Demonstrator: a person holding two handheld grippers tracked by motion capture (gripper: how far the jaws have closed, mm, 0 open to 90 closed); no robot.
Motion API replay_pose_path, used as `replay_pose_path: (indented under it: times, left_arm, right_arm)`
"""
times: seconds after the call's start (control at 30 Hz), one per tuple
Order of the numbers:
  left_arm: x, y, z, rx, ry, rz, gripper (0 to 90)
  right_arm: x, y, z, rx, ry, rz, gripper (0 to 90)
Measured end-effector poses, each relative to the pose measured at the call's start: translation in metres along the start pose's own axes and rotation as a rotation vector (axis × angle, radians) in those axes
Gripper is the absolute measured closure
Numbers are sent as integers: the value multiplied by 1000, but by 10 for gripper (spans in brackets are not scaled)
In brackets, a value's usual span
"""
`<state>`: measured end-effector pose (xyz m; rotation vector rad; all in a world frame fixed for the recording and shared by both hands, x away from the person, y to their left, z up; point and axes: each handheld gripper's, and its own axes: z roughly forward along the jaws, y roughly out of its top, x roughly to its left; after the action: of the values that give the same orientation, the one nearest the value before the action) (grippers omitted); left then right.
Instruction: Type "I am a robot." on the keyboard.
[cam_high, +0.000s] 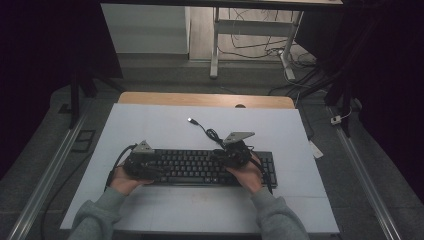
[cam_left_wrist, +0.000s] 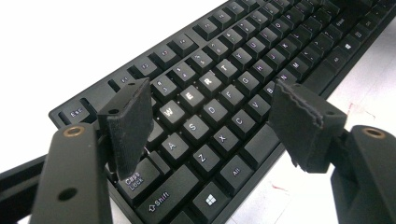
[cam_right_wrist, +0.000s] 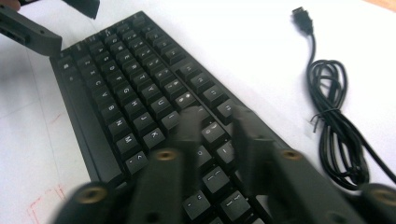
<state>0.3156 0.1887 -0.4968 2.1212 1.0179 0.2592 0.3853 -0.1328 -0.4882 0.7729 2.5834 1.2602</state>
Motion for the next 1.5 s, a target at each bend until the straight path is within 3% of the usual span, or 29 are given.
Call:
replay_pose_path:
  times: [0.1, 0.37, 0.57, 1.0, 1.27, 1.5]
  left_arm:
    - [0, 0, 0, 1, -1, 3, 304]
    - [-1, 0, 1, 4, -3, 5, 303]
    - [-1, 0, 1, 5, -3, 7, 304]
    - [-2, 0, 2, 7, -3, 11, 304]
    - [-2, 0, 2, 10, -2, 13, 304]
    - [-1, 0, 1, 6, 0, 12, 303]
  right_arm:
    - [1, 0, 5, 23, 23, -7, 900]
    - [12, 2, 24, 67, 66, -40, 900]
    - [15, 2, 32, 84, 57, -58, 900]
    - [14, -1, 37, 86, 36, -48, 900]
    - [15, -3, 39, 104, 21, -73, 900]
    - [16, -2, 34, 71, 18, -77, 900]
